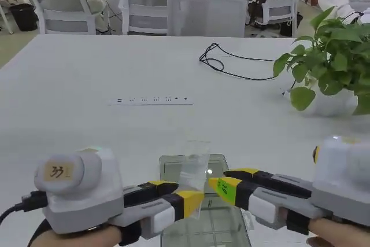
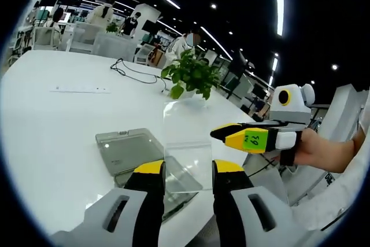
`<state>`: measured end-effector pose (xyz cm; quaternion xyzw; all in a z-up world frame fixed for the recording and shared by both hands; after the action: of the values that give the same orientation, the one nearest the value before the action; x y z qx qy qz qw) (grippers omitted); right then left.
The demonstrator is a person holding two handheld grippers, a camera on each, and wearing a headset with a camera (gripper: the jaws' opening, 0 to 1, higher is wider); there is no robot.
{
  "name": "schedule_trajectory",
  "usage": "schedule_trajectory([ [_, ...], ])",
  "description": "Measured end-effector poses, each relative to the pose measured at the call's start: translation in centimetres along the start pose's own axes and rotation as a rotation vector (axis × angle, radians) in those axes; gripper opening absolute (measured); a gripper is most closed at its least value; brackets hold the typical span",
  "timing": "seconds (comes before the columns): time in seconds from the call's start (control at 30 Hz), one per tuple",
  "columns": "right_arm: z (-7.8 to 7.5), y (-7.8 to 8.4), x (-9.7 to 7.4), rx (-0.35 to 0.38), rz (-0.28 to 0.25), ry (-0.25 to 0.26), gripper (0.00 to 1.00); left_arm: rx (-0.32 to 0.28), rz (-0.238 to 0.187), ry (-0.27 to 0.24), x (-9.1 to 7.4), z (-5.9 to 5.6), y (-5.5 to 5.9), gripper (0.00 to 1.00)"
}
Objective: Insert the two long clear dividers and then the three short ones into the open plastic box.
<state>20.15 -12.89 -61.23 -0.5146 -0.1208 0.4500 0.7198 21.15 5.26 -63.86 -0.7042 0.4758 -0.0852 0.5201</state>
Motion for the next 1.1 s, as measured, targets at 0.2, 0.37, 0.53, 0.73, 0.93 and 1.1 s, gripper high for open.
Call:
schedule_trajectory([
  [0.2,0.29,0.39,0.67,0.039,0.013,-0.003,0.17,0.038,0.015,0.004,0.16,-0.37,0.13,0.3],
  [0.37,0.44,0.75,1.01,0.067,0.022,0.003,0.15,0.05,0.017,0.009,0.19,-0.5,0.08,0.3],
  [0.53,0.45,1.0,1.05,0.091,0.021,0.01,0.09,0.052,0.018,0.013,0.14,-0.58,0.0,0.3],
  [0.73,0.63,0.97,1.06,0.131,0.004,0.04,0.07,0.059,0.009,0.008,0.24,-0.55,-0.09,0.26],
  [0.93,0.59,0.92,1.07,0.156,0.006,0.041,0.06,0.072,0.003,0.026,0.22,-0.58,-0.06,0.29],
  [1.1,0.37,0.8,1.07,0.17,0.012,0.044,0.06,0.081,0.004,0.042,0.2,-0.44,0.07,0.31],
])
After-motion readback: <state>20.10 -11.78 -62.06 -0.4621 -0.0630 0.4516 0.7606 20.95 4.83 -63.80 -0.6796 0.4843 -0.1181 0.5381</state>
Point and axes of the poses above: the centre of the closed fingertips' face, and the gripper's own axes: x roughly forward along the fingers, z roughly to its left, y roughly out of its underside, the point moved 10 cm from there along -x, roughly backward along the fingers, and after that the axes turned 5 degrees about -y, right-handed, at the moved point
